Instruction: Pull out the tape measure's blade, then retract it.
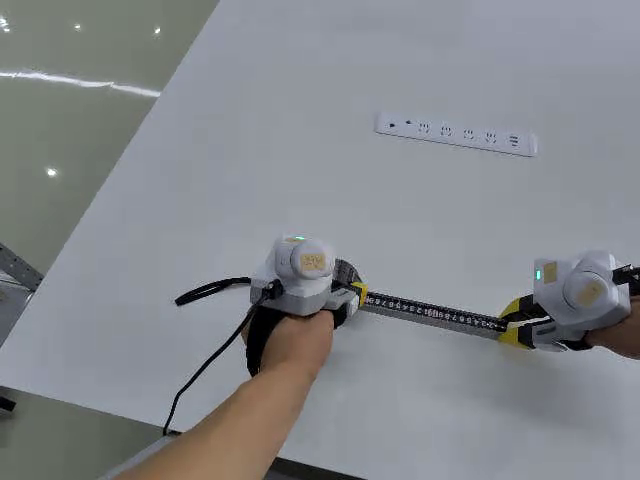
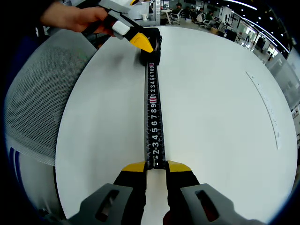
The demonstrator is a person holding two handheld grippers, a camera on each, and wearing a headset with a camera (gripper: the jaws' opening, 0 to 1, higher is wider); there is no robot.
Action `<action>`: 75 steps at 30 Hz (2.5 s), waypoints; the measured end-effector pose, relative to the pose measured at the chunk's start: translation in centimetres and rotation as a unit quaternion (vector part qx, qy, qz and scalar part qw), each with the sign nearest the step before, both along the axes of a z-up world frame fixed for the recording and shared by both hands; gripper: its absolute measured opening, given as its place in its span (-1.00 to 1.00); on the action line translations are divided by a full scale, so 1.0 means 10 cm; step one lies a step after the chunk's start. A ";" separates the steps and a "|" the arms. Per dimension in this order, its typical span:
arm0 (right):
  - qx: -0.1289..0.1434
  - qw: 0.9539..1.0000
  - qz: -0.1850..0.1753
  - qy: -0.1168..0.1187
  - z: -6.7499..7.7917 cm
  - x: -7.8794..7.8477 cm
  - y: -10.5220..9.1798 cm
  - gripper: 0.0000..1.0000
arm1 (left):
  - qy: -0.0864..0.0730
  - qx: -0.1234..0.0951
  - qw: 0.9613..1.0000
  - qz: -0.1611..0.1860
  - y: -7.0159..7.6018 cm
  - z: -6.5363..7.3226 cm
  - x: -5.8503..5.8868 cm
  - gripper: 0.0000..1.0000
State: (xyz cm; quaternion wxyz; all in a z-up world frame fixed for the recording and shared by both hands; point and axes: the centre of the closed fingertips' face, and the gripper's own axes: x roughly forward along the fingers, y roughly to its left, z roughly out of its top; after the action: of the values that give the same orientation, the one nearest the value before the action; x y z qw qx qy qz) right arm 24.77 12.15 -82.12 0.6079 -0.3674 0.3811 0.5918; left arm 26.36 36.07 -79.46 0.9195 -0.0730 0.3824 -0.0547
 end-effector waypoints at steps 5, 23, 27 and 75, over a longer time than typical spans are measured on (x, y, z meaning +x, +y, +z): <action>0.004 1.000 0.000 0.002 0.00 0.00 0.05 -0.76 | 0.001 -0.001 1.000 0.001 0.00 0.00 0.00 0.15; 0.013 1.000 0.003 0.003 0.00 -0.03 0.21 -0.76 | 0.002 -0.001 1.000 0.000 0.00 -0.01 0.00 0.15; 0.014 1.000 0.004 0.003 -0.01 -0.02 0.24 -0.76 | 0.001 -0.001 1.000 0.000 0.00 0.00 0.00 0.15; 0.034 0.999 0.019 0.010 -0.03 0.00 0.75 -0.76 | 0.003 -0.004 1.000 -0.001 0.00 -0.01 0.00 0.16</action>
State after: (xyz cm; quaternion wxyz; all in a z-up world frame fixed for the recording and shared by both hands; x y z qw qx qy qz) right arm 24.78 19.67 -82.42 0.6048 -0.3481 0.3593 0.6197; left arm 26.33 36.04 -79.52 0.9180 -0.0760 0.3850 -0.0568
